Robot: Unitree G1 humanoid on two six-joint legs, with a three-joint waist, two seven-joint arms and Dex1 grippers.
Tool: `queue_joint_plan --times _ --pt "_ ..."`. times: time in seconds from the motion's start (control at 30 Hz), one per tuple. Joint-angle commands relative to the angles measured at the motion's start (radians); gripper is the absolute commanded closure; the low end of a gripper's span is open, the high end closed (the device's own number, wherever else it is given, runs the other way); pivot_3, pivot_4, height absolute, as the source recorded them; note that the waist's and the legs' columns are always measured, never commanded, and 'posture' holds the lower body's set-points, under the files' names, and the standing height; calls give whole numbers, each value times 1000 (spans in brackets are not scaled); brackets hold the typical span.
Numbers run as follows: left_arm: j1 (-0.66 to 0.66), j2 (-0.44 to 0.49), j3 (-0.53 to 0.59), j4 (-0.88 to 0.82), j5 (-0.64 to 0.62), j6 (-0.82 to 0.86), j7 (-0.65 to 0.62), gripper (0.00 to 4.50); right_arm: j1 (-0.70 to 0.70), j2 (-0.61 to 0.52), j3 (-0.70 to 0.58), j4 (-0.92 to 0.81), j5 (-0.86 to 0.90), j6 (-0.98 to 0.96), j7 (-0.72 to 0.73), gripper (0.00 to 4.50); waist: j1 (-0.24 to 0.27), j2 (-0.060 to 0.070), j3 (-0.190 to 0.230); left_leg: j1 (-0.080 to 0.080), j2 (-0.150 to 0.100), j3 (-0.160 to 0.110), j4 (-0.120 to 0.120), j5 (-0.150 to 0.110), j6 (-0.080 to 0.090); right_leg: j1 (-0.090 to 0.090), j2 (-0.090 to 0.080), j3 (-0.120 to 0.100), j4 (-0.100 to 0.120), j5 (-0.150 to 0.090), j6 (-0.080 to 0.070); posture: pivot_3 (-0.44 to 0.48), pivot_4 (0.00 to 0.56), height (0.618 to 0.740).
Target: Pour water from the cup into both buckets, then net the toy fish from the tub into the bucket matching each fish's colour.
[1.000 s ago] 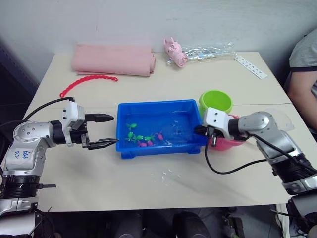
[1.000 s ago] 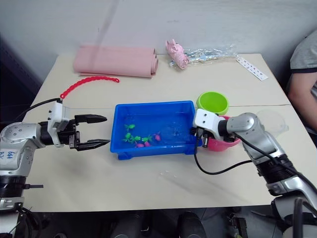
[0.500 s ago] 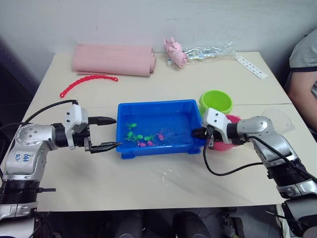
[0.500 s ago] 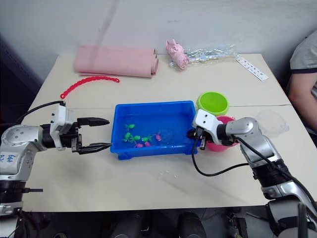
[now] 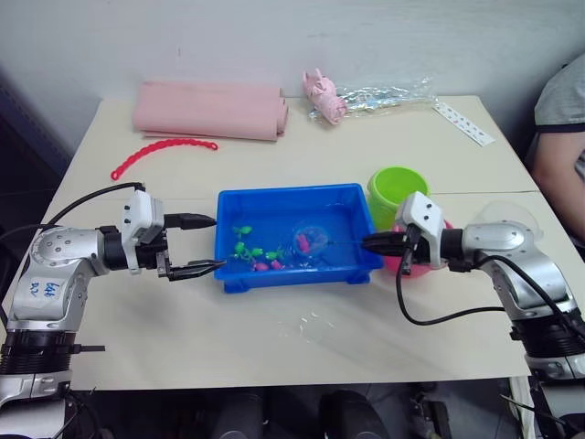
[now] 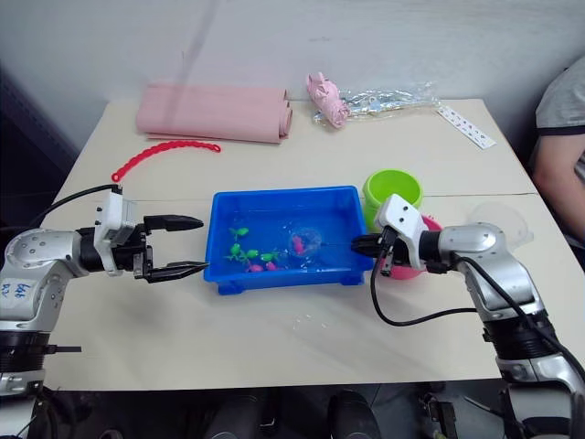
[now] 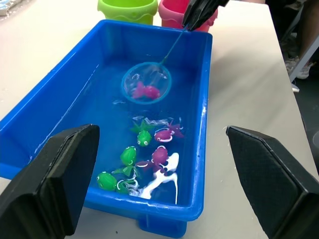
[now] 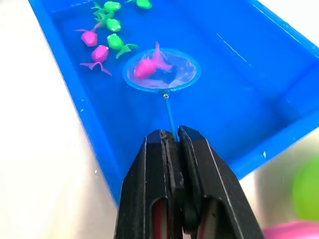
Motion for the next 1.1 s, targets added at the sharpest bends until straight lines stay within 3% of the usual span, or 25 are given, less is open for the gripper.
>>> queue_joint_plan --times 0.03,0.37,0.6,0.8,1.1 --pt "-37 -15 -11 12 -9 -21 -16 38 27 -32 -73 -67 37 -40 14 4500 0 0 0 0 0 0 0 0 0 0 0 0 0 0 0 0 150 740" --pt "-117 -62 -54 79 -12 -32 -66 38 208 -80 -289 -206 121 -102 -4 4500 2 0 0 0 0 0 -1 0 0 0 0 0 0 0 0 0 150 740" --pt "-194 -114 -83 120 -23 -15 -96 38 424 -103 -611 -362 230 -38 -50 4500 12 0 0 0 0 0 0 0 0 1 1 0 -1 0 0 0 150 740" --pt "-273 -185 -135 191 -6 -29 -138 38 637 -110 -855 -387 184 -100 -40 4500 26 0 0 0 0 0 0 0 0 2 2 0 -1 0 0 0 150 740" --pt "-326 -256 -165 240 -1 -48 -160 38 749 -102 -848 -291 -100 -508 -110 4500 23 0 0 1 0 1 0 0 0 2 2 1 -1 0 0 0 150 740"
